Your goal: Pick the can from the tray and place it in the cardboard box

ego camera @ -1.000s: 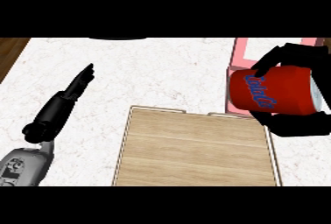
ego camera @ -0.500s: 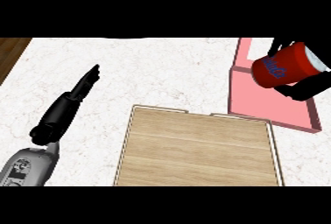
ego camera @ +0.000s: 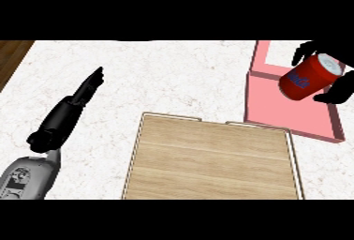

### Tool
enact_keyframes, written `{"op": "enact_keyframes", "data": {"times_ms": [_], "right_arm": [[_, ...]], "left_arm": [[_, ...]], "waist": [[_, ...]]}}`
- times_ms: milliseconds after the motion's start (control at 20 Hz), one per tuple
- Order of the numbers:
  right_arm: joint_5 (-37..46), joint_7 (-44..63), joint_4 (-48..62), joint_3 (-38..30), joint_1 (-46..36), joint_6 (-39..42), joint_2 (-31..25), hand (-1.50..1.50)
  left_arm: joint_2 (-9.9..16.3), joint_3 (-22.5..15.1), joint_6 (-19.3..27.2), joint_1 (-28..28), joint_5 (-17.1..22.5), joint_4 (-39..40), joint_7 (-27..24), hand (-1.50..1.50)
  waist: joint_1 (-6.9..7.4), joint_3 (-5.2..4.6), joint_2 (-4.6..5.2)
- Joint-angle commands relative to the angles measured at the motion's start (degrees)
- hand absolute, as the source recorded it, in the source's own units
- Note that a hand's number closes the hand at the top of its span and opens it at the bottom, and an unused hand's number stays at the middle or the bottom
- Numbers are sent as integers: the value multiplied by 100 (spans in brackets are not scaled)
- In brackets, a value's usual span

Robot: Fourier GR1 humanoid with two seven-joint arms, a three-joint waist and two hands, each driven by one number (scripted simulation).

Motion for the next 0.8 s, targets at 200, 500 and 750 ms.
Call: {"op": "enact_keyframes", "data": {"times_ms": [200, 500, 750], "right_arm": [[-10, -1930, 1240, 35, -275, 81, 77, -150], [-2295, -1604, 1840, -1786, -549, 811, 740, -150], [-3380, -296, 2914, -2814, -1066, 1078, 786, -150]], "left_arm": [[-12, 58, -148, 248, 2, -130, -48, 0], [-2, 153, -77, 97, 5, 8, 13, 0], [-153, 32, 10, -12, -77, -69, 179, 0]], "waist": [[-8, 3, -17], [-121, 12, -49], [-72, 3, -31]]}}
